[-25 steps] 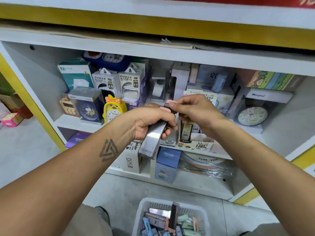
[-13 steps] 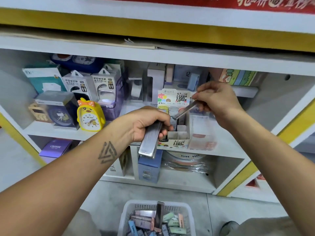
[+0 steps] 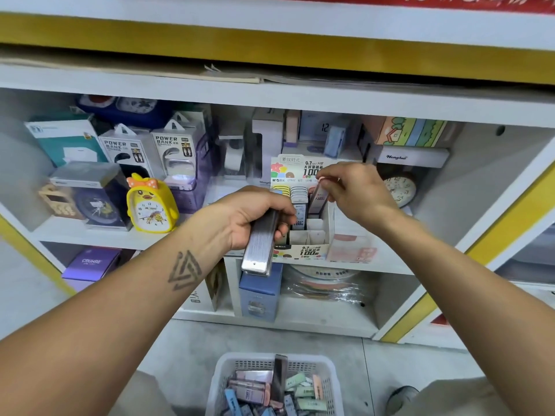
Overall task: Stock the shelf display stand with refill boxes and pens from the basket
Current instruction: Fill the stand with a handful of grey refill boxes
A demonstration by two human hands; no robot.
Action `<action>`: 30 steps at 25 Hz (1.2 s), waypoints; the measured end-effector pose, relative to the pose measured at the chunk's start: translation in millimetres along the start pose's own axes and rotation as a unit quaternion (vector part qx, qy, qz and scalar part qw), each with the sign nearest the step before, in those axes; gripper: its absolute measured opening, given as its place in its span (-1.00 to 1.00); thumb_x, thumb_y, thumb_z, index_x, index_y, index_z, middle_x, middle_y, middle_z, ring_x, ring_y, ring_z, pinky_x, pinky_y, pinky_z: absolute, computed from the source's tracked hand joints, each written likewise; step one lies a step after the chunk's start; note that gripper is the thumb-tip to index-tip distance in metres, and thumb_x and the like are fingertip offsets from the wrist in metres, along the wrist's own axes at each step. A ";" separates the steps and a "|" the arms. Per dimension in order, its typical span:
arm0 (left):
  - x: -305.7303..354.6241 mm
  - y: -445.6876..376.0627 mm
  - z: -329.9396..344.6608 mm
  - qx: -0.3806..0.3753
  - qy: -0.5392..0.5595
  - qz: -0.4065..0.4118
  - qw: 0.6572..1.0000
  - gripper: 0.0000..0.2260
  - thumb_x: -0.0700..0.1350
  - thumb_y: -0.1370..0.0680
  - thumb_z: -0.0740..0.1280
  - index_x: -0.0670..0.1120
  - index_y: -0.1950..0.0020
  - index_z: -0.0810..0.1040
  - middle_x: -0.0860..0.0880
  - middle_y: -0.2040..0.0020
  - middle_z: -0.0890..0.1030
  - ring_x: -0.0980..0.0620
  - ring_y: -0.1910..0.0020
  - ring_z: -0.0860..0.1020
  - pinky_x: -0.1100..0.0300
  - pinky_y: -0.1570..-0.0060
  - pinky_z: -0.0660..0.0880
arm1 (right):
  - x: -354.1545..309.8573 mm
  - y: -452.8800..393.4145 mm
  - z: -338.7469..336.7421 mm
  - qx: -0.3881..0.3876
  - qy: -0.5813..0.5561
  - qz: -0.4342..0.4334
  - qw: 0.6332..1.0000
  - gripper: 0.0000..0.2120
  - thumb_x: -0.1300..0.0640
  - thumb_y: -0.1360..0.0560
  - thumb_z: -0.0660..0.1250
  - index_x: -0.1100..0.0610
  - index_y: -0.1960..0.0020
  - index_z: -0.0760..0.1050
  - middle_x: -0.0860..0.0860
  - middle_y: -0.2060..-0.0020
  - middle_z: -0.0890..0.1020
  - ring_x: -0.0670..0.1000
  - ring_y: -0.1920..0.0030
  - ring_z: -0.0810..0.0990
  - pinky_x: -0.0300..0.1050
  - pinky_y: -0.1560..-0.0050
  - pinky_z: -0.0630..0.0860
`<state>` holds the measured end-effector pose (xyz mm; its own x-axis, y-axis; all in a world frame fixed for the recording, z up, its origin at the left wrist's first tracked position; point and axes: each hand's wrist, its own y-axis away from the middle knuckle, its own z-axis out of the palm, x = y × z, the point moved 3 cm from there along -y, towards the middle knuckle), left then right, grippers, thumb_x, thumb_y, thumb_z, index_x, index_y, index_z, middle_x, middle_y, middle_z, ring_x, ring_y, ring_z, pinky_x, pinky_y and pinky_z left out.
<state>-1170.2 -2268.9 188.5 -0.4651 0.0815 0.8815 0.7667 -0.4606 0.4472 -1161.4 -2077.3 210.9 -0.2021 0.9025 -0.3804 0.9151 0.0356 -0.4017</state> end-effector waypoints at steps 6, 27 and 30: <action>0.7 2.2 -4.7 0.001 0.004 -0.003 1.000 -0.91 -0.35 -0.50 0.35 -0.20 0.18 0.52 -0.16 0.37 0.58 0.01 0.53 0.46 0.28 0.56 0.42 | 2.5 -3.8 14.5 0.010 0.029 -0.024 0.999 -0.91 0.13 -0.53 0.44 0.12 0.00 0.58 0.02 0.13 0.59 0.09 0.10 0.56 -0.01 0.07 0.53; 12.4 -2.8 -14.2 0.103 0.270 0.140 0.947 -0.55 -0.24 -0.40 0.55 -0.25 -0.24 0.52 -0.17 0.14 0.68 -0.11 0.21 0.68 -0.04 0.16 0.65 | -65.5 18.2 22.8 -0.079 -0.037 0.042 0.995 -0.82 0.03 -0.45 0.44 0.09 0.20 0.49 -0.01 0.41 0.58 0.10 0.38 0.59 -0.16 0.39 0.33; 9.7 -4.6 -6.8 0.112 0.237 0.140 0.955 -0.73 -0.39 -0.45 0.44 -0.31 -0.12 0.51 -0.24 0.16 0.63 -0.10 0.30 0.66 0.01 0.23 0.63 | -77.2 29.2 30.5 -0.020 0.182 -0.105 0.977 -0.76 0.06 -0.47 0.34 0.13 -0.09 0.47 0.12 0.20 0.65 0.26 0.20 0.62 -0.03 0.28 0.33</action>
<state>-1181.2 -2272.0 193.9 -0.3346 -0.4502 0.8279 0.9414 -0.1998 0.2718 -1129.7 -2159.0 203.2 -0.2565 0.9660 0.0316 0.8810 0.2471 -0.4036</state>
